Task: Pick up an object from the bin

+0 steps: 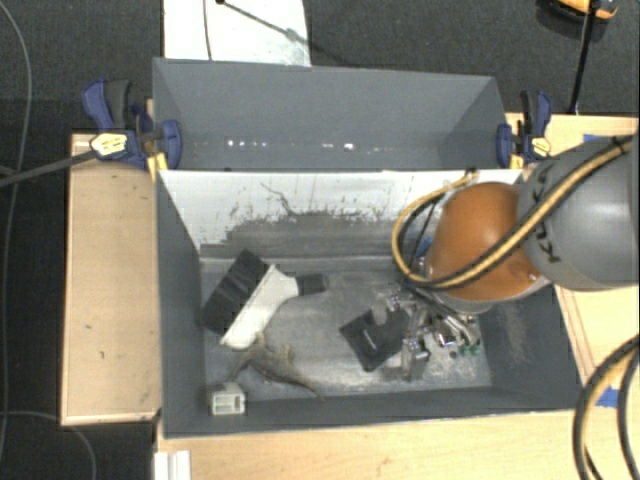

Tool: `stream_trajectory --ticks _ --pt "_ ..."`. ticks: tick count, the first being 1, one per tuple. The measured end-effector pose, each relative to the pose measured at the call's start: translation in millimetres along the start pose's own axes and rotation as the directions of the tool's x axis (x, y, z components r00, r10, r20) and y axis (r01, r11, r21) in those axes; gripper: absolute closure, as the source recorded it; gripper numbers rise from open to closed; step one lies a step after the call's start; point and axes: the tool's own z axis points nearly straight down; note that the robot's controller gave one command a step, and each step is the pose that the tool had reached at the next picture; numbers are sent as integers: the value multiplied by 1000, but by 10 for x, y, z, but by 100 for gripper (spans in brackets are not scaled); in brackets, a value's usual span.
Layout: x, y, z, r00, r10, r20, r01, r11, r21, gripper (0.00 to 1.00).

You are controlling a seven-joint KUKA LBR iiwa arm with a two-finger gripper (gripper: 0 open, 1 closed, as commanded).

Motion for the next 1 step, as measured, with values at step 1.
stream_trajectory --ticks 1 --pt "-75 -90 63 984 178 7 -178 984 -1 100"
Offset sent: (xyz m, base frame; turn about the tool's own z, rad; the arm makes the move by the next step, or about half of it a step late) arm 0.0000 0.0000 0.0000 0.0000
